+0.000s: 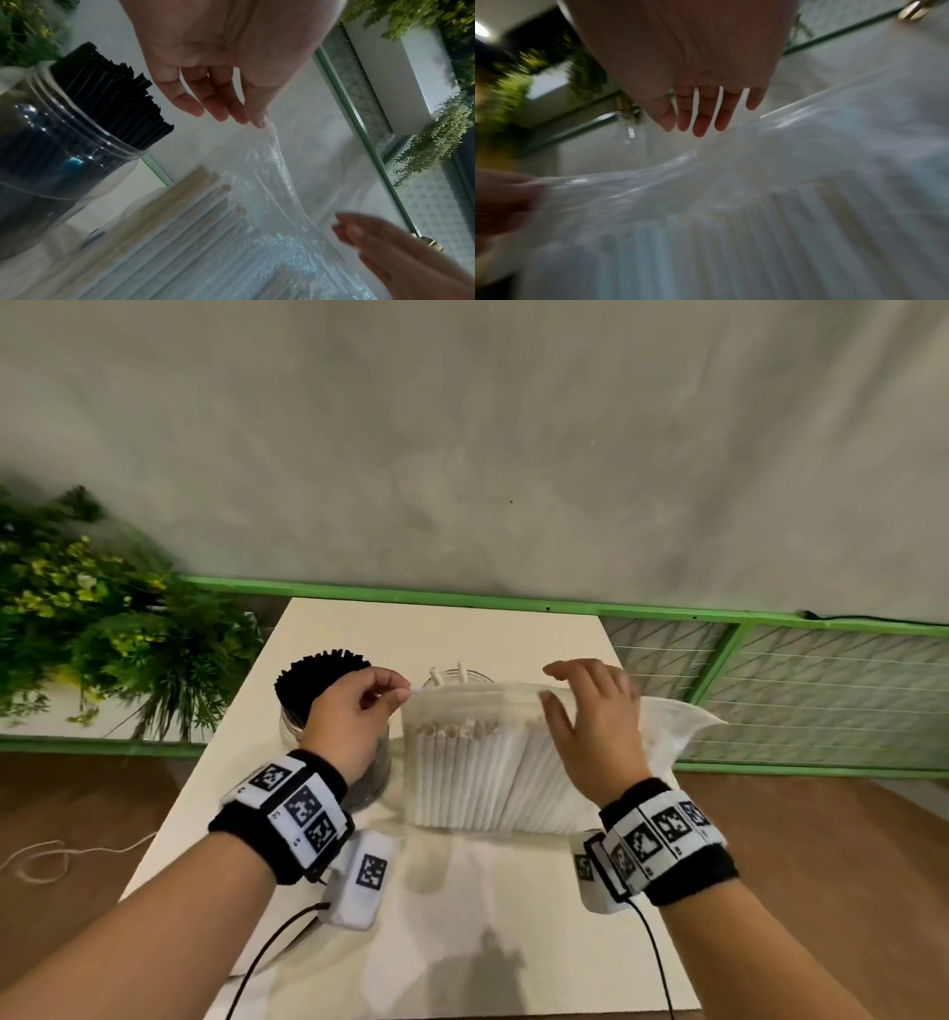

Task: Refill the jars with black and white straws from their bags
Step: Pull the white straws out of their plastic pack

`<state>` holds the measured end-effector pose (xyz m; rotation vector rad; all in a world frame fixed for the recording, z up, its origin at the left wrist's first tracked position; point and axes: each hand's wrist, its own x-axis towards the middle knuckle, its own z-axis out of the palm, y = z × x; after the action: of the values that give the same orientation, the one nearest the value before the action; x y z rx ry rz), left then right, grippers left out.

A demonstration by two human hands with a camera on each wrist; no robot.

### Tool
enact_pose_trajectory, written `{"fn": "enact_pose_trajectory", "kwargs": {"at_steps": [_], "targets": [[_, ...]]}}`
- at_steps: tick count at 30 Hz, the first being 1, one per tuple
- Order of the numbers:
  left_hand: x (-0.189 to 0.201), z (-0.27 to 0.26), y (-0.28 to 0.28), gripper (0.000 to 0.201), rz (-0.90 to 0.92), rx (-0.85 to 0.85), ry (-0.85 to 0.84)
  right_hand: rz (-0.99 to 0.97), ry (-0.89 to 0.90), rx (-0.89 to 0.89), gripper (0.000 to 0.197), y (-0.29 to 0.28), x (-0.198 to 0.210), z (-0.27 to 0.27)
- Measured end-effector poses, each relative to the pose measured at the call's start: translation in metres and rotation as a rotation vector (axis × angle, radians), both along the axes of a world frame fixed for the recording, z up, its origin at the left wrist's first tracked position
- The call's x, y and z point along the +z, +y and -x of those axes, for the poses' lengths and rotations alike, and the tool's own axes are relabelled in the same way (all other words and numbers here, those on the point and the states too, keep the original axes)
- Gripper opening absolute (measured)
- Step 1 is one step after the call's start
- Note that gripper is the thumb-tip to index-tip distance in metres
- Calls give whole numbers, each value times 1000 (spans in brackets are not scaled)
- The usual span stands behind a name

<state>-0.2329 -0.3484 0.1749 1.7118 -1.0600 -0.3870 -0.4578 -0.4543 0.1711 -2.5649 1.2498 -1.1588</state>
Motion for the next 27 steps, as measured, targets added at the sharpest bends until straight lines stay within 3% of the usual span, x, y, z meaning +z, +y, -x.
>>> {"fn": "enact_pose_trajectory", "kwargs": {"at_steps": [2, 5, 10, 14, 16, 21, 27], "targets": [[1, 0, 2, 6, -2, 6, 12, 9, 20, 197, 34, 18, 6, -41], [-1, -1, 5, 7, 3, 16, 33, -49, 83, 340, 38, 31, 7, -87], [1, -4, 9, 5, -21, 26, 20, -33, 45, 354, 19, 27, 3, -108], [1, 1, 2, 7, -71, 53, -55, 125, 158, 305, 21, 20, 1, -107], [0, -2, -3, 7, -80, 101, -4, 171, 175, 249, 9, 12, 0, -95], [-5, -30, -12, 9, -92, 212, 81, 213, 237, 4, 7, -14, -3, -19], [-9, -45, -24, 16, -110, 216, 62, 63, 202, -246, 12, -34, -6, 67]]}}
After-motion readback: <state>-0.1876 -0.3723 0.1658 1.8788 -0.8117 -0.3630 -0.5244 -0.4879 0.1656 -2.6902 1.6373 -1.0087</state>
